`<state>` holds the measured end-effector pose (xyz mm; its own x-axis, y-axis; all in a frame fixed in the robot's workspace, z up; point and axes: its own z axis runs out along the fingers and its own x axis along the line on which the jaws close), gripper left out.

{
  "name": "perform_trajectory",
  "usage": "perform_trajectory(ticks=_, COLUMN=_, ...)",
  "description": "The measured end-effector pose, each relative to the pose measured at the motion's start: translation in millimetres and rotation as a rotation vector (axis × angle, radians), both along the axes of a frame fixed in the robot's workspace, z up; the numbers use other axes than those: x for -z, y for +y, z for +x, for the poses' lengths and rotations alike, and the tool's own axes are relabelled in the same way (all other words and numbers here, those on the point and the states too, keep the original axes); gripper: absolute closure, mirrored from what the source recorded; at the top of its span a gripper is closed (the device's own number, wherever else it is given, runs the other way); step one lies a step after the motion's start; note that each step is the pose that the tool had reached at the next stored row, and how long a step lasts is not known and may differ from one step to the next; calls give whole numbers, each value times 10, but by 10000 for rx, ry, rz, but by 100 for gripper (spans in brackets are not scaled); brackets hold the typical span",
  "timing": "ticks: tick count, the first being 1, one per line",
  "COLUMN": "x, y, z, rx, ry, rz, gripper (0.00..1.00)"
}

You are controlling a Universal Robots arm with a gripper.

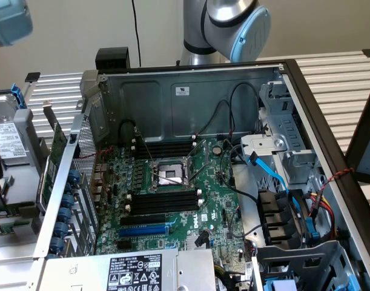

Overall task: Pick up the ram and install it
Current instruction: 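Pick up the ram and move it above insertion slot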

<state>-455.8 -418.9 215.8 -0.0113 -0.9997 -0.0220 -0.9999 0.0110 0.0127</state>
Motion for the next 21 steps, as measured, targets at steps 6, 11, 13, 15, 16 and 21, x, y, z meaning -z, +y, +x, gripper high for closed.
perform_trajectory(ticks=6, x=81, y=0, z=5, rx=-1, ry=73, rz=8, gripper=58)
perform_trajectory(ticks=11, x=142, y=0, z=11, rx=0, ry=121, rz=16, gripper=58)
perform_trajectory(ticks=13, x=168, y=0, z=12, rx=0, ry=136, rz=20, gripper=58)
perform_trajectory(ticks=15, x=184, y=0, z=12, rx=-1, ry=153, rz=23, gripper=58)
perform_trajectory(ticks=16, x=186, y=0, z=12, rx=0, ry=160, rz=24, gripper=60)
perform_trajectory(ticks=21, x=167, y=-1, z=13, rx=-2, ry=158, rz=30, gripper=84)
